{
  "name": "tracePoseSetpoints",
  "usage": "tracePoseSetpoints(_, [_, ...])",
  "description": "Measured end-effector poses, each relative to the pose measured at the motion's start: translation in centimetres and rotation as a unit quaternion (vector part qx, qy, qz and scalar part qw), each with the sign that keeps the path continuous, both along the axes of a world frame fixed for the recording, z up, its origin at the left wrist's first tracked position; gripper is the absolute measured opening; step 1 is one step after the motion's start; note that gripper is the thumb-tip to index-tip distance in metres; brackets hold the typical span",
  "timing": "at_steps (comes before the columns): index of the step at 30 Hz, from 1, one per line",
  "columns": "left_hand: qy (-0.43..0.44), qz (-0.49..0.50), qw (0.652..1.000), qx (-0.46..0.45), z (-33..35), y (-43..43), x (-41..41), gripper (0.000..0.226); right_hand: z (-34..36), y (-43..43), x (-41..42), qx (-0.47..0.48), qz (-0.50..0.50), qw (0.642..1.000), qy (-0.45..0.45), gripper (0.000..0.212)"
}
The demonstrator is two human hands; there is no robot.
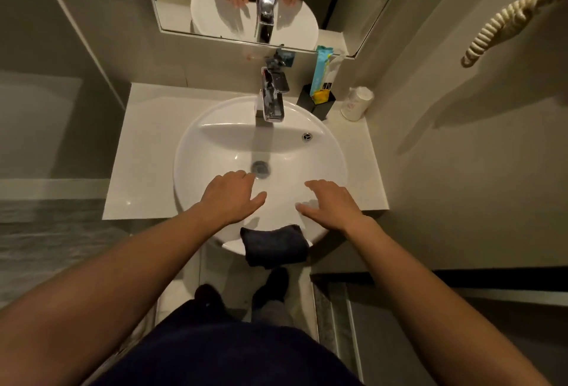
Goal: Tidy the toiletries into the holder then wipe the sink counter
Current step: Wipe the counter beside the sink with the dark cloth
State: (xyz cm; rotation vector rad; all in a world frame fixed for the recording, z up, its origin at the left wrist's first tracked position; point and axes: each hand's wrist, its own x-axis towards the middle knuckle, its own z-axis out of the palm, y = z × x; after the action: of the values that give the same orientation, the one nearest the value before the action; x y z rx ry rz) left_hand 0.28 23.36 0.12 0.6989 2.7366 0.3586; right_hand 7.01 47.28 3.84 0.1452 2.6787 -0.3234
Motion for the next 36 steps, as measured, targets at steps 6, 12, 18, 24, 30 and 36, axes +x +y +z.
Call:
tracePoseSetpoints(6, [-0.143,-0.018,0.989,-0.011,-1.2,-0.3,2.4,0.051,-1.2,-1.2,1.4,-0.024,0.015,0.995,-0.1,0.06])
tracePoseSetpoints(12, [-0.172,-0.094,0.97,-0.147,-2.4,1.2,3.3,0.036,-3.5,-2.0,0.9,-0.022,0.039,0.985,-0.166,0.048])
tracePoseSetpoints(18, [-0.222,-0.061,0.961,-0.153,-3.5,2.0,3.1,0.023,-4.8,-2.7,-0.6,-0.058,0.035,0.976,-0.206,0.026])
tracePoseSetpoints(24, [-0.201,-0.047,0.972,-0.113,-3.0,1.4,3.5,0.029,-3.8,-2.5,-0.4,-0.087,0.059,0.979,-0.177,0.009])
tracePoseSetpoints(30, [-0.241,0.022,0.966,0.087,-0.2,-1.4,4.3,0.011,-2.1,-0.6,1.3,-0.203,0.031,0.975,-0.082,0.005])
tracePoseSetpoints(36, [-0.25,0.043,0.958,0.134,3.8,-4.1,6.1,0.009,1.1,-0.7,1.8,-0.262,0.067,0.962,-0.028,0.004])
